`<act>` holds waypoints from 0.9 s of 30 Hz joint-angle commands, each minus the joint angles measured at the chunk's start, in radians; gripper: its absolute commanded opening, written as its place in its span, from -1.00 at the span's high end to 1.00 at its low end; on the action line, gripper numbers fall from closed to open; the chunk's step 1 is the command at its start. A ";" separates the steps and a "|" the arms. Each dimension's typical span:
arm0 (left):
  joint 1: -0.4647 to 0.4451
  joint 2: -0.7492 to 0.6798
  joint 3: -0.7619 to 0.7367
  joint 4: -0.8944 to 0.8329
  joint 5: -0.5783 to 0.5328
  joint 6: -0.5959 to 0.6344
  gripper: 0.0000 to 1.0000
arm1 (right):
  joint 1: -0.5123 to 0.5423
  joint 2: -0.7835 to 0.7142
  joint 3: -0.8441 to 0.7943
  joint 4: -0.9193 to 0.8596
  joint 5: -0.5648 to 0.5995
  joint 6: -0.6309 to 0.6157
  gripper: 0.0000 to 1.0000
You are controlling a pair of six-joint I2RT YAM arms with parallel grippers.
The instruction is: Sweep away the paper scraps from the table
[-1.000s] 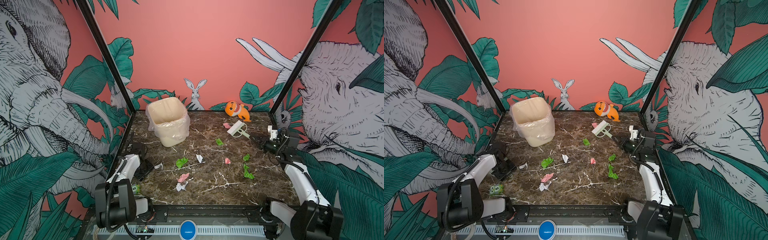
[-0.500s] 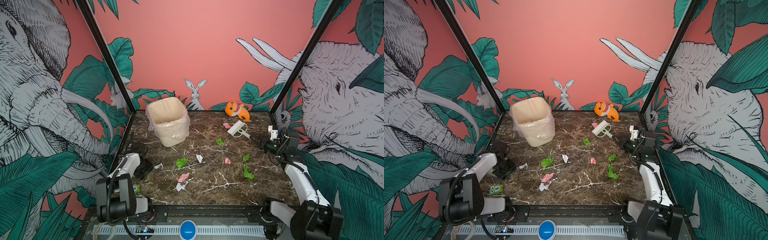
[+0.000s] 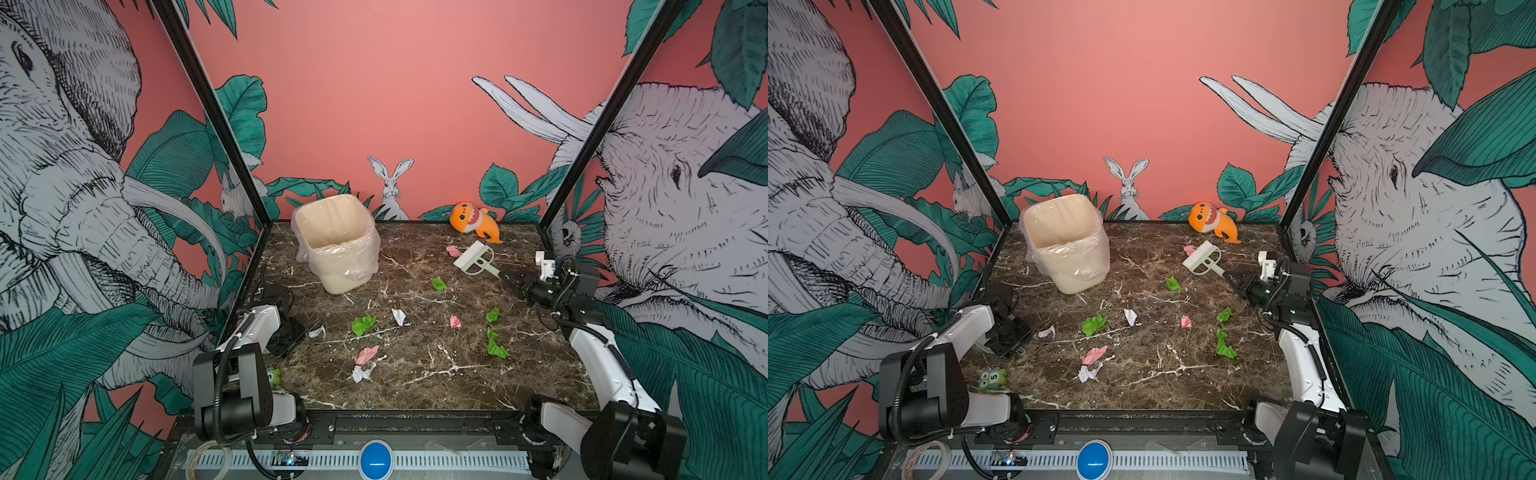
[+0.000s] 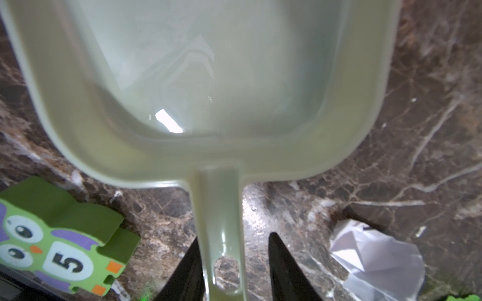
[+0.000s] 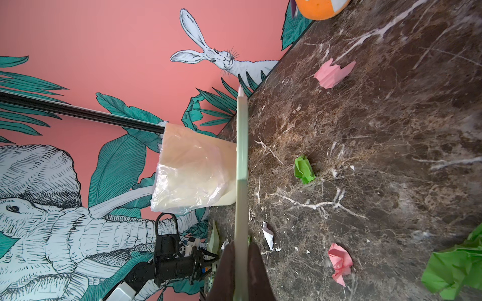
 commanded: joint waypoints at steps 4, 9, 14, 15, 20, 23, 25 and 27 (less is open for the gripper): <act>0.014 0.000 -0.028 0.013 -0.005 0.005 0.23 | -0.004 -0.005 0.047 0.046 -0.020 0.007 1.00; 0.012 0.010 -0.037 0.030 0.006 0.004 0.27 | -0.004 -0.005 0.045 0.048 -0.020 0.010 1.00; 0.016 -0.001 -0.050 0.034 0.000 0.002 0.34 | -0.004 -0.003 0.047 0.051 -0.021 0.013 1.00; 0.014 -0.003 -0.052 0.034 0.000 0.003 0.35 | -0.004 -0.003 0.047 0.053 -0.021 0.014 1.00; 0.013 -0.007 -0.054 0.035 -0.002 0.006 0.40 | -0.004 -0.001 0.047 0.059 -0.024 0.020 1.00; 0.014 -0.010 -0.051 0.036 -0.001 0.007 0.41 | -0.004 -0.001 0.049 0.059 -0.026 0.021 1.00; 0.014 -0.012 -0.046 0.036 -0.003 0.012 0.42 | -0.004 -0.001 0.048 0.060 -0.026 0.022 1.00; 0.014 -0.010 -0.040 0.033 -0.004 0.014 0.42 | -0.003 -0.002 0.050 0.059 -0.026 0.023 1.00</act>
